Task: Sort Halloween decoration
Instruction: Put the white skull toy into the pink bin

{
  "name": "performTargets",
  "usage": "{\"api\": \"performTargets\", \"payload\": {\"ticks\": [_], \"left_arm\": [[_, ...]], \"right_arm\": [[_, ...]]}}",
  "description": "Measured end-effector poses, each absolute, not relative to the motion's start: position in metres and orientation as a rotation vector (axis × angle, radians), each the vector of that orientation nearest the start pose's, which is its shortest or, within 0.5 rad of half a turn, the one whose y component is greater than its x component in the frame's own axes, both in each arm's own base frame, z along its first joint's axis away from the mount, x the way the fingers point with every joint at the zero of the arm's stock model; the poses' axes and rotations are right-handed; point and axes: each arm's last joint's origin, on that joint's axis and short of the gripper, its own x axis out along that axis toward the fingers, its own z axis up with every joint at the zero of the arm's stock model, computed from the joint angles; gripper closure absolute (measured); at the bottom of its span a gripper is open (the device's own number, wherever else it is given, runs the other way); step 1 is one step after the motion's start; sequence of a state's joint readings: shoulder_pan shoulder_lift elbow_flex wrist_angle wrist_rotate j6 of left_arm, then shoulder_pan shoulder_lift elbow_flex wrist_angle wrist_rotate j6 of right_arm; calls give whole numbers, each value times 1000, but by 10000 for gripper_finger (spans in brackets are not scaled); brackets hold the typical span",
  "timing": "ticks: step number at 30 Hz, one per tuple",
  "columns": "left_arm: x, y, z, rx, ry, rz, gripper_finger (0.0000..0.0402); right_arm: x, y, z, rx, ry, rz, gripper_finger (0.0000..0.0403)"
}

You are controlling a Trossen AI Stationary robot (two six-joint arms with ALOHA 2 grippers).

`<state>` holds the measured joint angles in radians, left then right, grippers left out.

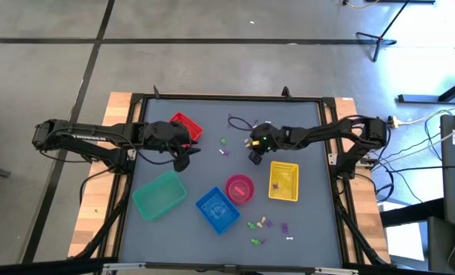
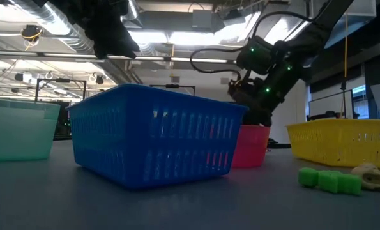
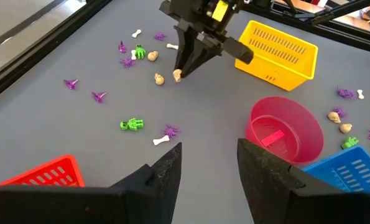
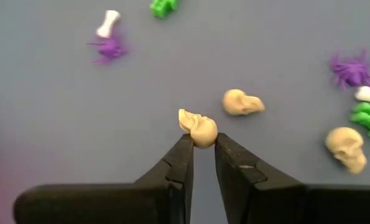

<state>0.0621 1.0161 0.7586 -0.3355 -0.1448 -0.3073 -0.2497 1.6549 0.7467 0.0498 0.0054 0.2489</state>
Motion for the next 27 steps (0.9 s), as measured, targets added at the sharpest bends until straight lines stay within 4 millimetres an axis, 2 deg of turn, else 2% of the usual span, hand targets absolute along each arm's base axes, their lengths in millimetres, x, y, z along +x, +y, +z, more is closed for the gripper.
{"api": "performTargets", "payload": {"ticks": [5,13,27], "left_arm": [[212,17,270,-273,558,290,262],[212,17,270,-272,558,290,262],[212,17,270,-272,558,290,262]], "right_arm": [[294,-72,149,375,780,-244,345],[294,-58,166,458,731,41,345],[302,16,170,245,711,355,345]]}}
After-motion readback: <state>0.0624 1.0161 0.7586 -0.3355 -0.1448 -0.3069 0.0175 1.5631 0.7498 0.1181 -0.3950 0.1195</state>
